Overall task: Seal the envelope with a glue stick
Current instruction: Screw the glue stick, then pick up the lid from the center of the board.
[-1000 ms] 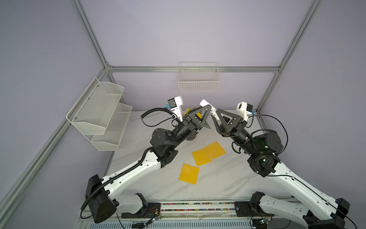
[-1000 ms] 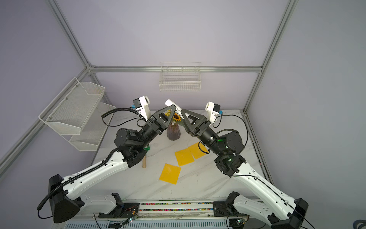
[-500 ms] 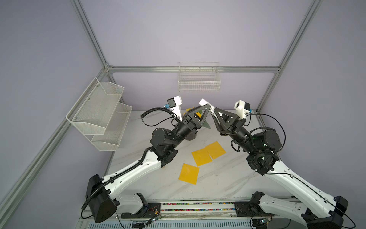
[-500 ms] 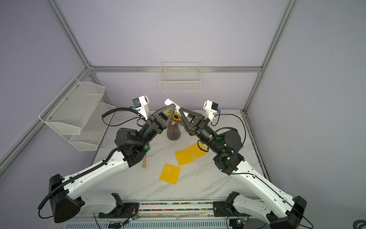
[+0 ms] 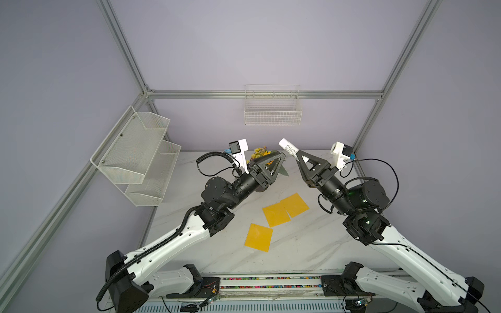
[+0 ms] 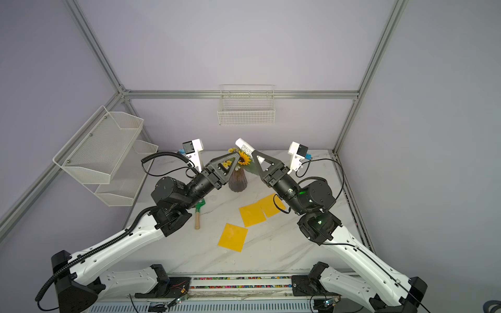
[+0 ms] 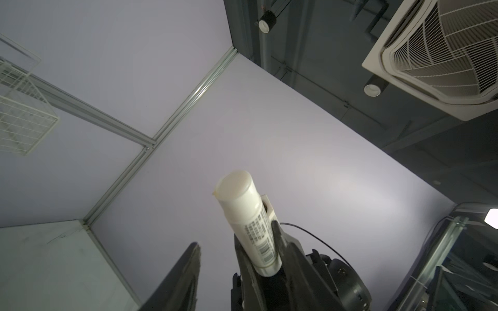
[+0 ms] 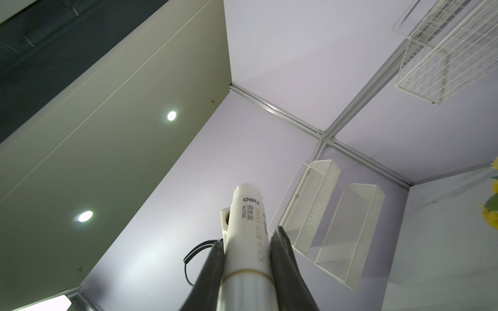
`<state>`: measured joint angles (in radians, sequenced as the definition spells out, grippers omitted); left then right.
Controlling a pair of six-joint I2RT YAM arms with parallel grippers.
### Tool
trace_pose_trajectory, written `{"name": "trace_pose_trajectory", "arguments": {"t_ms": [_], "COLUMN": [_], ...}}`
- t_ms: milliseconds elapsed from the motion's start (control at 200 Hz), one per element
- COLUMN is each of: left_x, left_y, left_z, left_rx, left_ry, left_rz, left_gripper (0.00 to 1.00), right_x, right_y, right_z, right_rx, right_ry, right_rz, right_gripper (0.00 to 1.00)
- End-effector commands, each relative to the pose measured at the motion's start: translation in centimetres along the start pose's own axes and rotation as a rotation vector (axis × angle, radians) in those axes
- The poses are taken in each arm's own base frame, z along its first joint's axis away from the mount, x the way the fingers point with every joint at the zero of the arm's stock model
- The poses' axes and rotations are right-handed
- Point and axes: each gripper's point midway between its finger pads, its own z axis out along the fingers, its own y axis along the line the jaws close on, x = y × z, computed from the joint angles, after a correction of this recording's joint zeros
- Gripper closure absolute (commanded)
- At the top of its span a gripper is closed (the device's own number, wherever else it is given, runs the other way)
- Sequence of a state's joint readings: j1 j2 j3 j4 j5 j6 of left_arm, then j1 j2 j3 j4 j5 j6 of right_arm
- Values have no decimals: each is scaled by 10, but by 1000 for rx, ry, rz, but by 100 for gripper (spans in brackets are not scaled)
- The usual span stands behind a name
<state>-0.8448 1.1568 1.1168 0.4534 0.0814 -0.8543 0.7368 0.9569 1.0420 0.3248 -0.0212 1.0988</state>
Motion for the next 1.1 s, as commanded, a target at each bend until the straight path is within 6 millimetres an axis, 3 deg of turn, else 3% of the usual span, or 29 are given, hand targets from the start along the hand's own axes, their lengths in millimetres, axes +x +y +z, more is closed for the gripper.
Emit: {"name": "trace_pose_trajectory", "arguments": {"t_ms": [0, 260, 555, 745, 1095], "left_x": [12, 44, 70, 80, 99], "left_y": [33, 126, 192, 239, 332], "left_z": [-16, -77, -131, -154, -176], "left_rx": [-222, -725, -1001, -1173, -1409], "left_ry": [111, 360, 527, 662, 811], "left_rz": [105, 255, 275, 256, 170], "left_gripper": [48, 45, 37, 37, 36], "right_x": [-2, 3, 12, 13, 12], "right_y": [-29, -54, -72, -78, -78], "right_z": [-8, -12, -14, -18, -24], "right_rx": [138, 240, 315, 339, 360], "right_ry": [-29, 0, 52, 58, 63], "right_rz": [-132, -207, -232, -243, -270], "right_gripper": [100, 100, 100, 100, 100]}}
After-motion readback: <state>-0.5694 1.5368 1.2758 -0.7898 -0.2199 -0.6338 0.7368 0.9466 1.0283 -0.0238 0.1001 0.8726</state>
